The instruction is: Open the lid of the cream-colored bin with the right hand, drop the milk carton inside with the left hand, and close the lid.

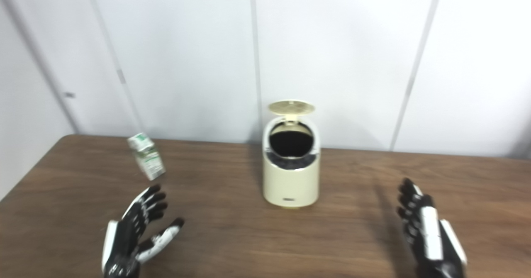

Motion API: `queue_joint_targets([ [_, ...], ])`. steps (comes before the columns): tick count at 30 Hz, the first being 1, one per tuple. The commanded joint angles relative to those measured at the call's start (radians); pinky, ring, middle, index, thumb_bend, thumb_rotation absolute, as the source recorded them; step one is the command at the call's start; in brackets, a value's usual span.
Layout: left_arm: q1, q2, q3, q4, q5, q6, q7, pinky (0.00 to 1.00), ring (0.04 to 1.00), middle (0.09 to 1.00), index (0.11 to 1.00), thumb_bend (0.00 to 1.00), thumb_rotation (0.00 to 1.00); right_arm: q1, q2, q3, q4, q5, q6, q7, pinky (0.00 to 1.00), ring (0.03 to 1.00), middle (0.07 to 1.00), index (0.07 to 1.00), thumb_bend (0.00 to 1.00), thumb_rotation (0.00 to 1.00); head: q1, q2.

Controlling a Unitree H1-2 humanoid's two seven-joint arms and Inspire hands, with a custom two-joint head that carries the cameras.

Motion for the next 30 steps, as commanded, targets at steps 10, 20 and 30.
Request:
queue_joint_targets([
  [10,-0.141,0.085,0.053,-0.03,0.097,0.043,0.049,0.82,0.764,0.801,0.858,0.81,0.07,-0.025,-0.024,-0.013,-0.082,0.029,0.042,-0.005,0.92,0.947,0.945,0.94,0.6,1.0,0.066,-0.007],
  [20,-0.244,0.195,0.041,-0.053,0.226,0.222,0.018,0.73,0.785,0.823,0.877,0.86,0.14,-0.019,-0.018,-0.005,-0.144,0.022,0.108,-0.026,0.9,0.94,0.941,0.931,0.55,0.97,0.09,0.009],
  [30,-0.342,0.325,0.011,-0.008,0.297,0.345,-0.065,0.81,0.898,0.937,0.944,0.91,0.14,-0.011,-0.019,0.0,-0.182,0.02,0.146,-0.032,0.91,0.951,0.948,0.946,0.55,0.93,0.101,0.022],
])
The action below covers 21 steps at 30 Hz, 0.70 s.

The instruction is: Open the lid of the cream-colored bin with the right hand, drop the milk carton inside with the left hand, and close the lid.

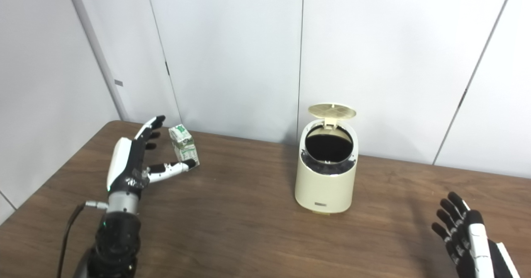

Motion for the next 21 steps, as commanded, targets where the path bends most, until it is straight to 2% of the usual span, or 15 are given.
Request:
queue_joint_targets([
  [1,-0.062,0.043,-0.005,0.014,0.007,-0.003,-0.012,0.82,0.913,0.952,0.949,0.91,0.13,-0.018,-0.007,-0.002,-0.055,0.005,-0.007,-0.006,0.91,0.951,0.946,0.947,0.55,0.93,0.002,0.0],
  [8,-0.143,0.125,-0.032,0.155,-0.003,-0.005,-0.061,0.86,0.976,0.996,0.985,0.95,0.14,-0.025,-0.003,0.006,-0.067,0.003,0.008,-0.011,0.94,0.965,0.957,0.958,0.53,0.96,-0.004,0.001],
  [15,-0.211,0.17,-0.057,0.269,-0.011,0.007,-0.089,0.86,0.978,0.991,0.976,0.96,0.11,-0.026,0.002,0.003,-0.091,0.008,0.03,-0.015,0.94,0.967,0.957,0.96,0.53,0.95,-0.007,0.002],
  [21,-0.248,0.194,-0.088,0.317,-0.03,0.028,-0.142,0.85,0.969,0.995,0.974,0.97,0.14,-0.022,-0.004,0.003,-0.105,0.013,0.032,-0.007,0.95,0.972,0.962,0.963,0.52,0.99,-0.006,0.005],
])
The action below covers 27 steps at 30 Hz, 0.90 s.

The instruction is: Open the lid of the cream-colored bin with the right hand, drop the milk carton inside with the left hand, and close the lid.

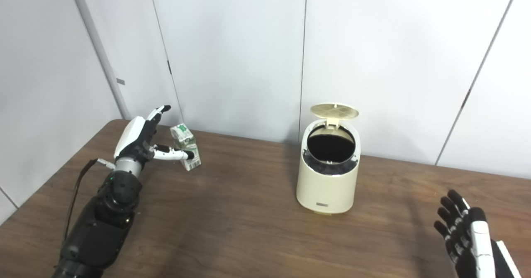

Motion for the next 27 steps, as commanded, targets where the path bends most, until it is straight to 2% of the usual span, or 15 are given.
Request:
queue_joint_targets([
  [1,-0.056,0.037,-0.012,-0.011,0.002,0.006,-0.015,0.87,0.969,0.994,0.973,0.97,0.16,-0.022,-0.013,-0.002,-0.044,0.011,-0.012,0.001,0.95,0.975,0.965,0.966,0.52,1.0,0.001,0.0],
  [4,-0.071,0.036,-0.025,0.016,-0.001,0.001,-0.017,0.89,0.977,0.988,0.969,0.98,0.16,-0.022,-0.013,0.002,-0.053,0.003,-0.005,-0.004,0.94,0.966,0.959,0.962,0.54,1.0,0.001,0.0],
  [8,-0.093,0.016,0.0,0.065,-0.065,-0.008,-0.023,0.85,0.96,0.988,0.965,0.96,0.13,-0.017,-0.014,0.007,-0.065,0.001,-0.006,0.0,0.94,0.976,0.969,0.975,0.56,1.0,-0.002,0.001],
  [13,-0.119,0.013,0.001,0.104,-0.106,0.023,-0.031,0.8,0.919,0.97,0.961,0.92,0.13,-0.014,-0.01,0.015,-0.081,-0.006,0.002,-0.007,0.94,0.976,0.972,0.977,0.56,1.0,-0.008,0.002],
  [21,-0.138,0.035,-0.044,0.142,-0.088,0.021,-0.023,0.74,0.881,0.952,0.944,0.9,0.14,-0.008,-0.013,0.021,-0.101,-0.01,0.027,-0.013,0.92,0.964,0.965,0.974,0.56,1.0,-0.01,0.004],
  [27,-0.151,0.033,-0.04,0.164,-0.093,0.022,-0.001,0.73,0.86,0.938,0.926,0.9,0.08,-0.003,-0.017,0.027,-0.115,-0.007,0.031,-0.016,0.91,0.961,0.964,0.976,0.55,1.0,-0.008,0.01],
])
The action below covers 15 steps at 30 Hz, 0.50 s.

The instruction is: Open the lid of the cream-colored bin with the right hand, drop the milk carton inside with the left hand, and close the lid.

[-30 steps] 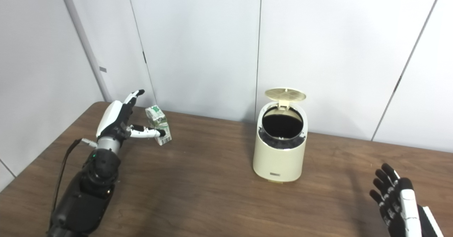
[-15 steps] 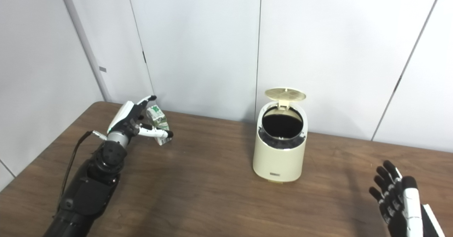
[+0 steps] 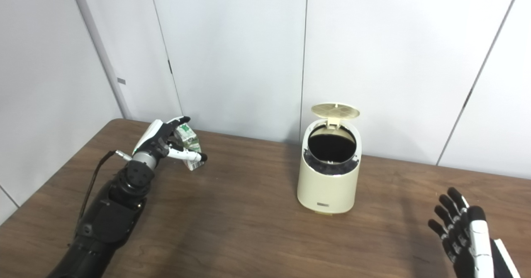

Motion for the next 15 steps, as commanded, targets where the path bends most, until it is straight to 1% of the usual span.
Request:
queue_joint_targets([
  [1,-0.058,0.027,0.014,-0.006,0.006,-0.012,0.033,0.73,0.859,0.938,0.921,0.9,0.07,-0.016,-0.015,0.0,-0.04,0.009,-0.006,-0.006,0.91,0.962,0.965,0.976,0.55,1.0,0.002,0.003],
  [3,-0.061,0.017,0.031,0.003,-0.009,-0.025,0.049,0.72,0.848,0.93,0.904,0.9,0.04,-0.015,-0.015,0.004,-0.043,0.012,-0.005,-0.011,0.93,0.967,0.966,0.978,0.54,1.0,0.002,0.003],
  [5,-0.06,0.006,0.047,0.006,-0.02,-0.043,0.073,0.69,0.813,0.897,0.864,0.9,0.01,-0.015,-0.018,0.007,-0.043,0.016,-0.005,-0.009,0.94,0.975,0.972,0.985,0.53,1.0,0.005,0.007],
  [7,-0.055,0.004,0.047,0.002,-0.015,-0.064,0.092,0.64,0.762,0.825,0.812,0.87,0.0,-0.014,-0.021,0.008,-0.042,0.021,-0.005,-0.011,0.96,0.985,0.981,0.993,0.52,1.0,0.005,0.007],
  [8,-0.051,0.004,0.046,-0.002,-0.011,-0.067,0.099,0.61,0.722,0.771,0.772,0.85,0.0,-0.013,-0.022,0.009,-0.042,0.025,-0.005,-0.014,0.97,0.989,0.983,0.996,0.51,1.0,0.007,0.009],
  [11,-0.048,0.006,0.036,-0.002,0.014,-0.067,0.128,0.55,0.637,0.684,0.692,0.81,0.0,-0.011,-0.027,0.012,-0.043,0.034,-0.004,-0.02,0.97,0.991,0.984,0.999,0.5,1.0,0.009,0.01],
  [12,-0.047,0.007,0.031,-0.001,0.026,-0.067,0.14,0.5,0.576,0.605,0.63,0.74,0.0,-0.01,-0.029,0.013,-0.043,0.034,-0.004,-0.021,0.97,0.99,0.982,0.999,0.5,1.0,0.009,0.012],
  [13,-0.047,0.007,0.026,-0.001,0.034,-0.067,0.148,0.49,0.556,0.558,0.591,0.66,0.0,-0.01,-0.031,0.014,-0.042,0.033,-0.005,-0.022,0.97,0.988,0.981,0.998,0.5,1.0,0.009,0.012],
  [14,-0.045,0.007,0.025,0.001,0.035,-0.076,0.156,0.48,0.538,0.516,0.557,0.59,0.0,-0.009,-0.033,0.015,-0.042,0.035,-0.005,-0.023,0.96,0.987,0.98,0.998,0.5,1.0,0.009,0.013],
  [15,-0.044,0.006,0.024,0.003,0.034,-0.083,0.161,0.47,0.477,0.5,0.534,0.54,0.0,-0.009,-0.034,0.015,-0.042,0.036,-0.004,-0.024,0.96,0.982,0.975,0.998,0.5,1.0,0.009,0.013],
])
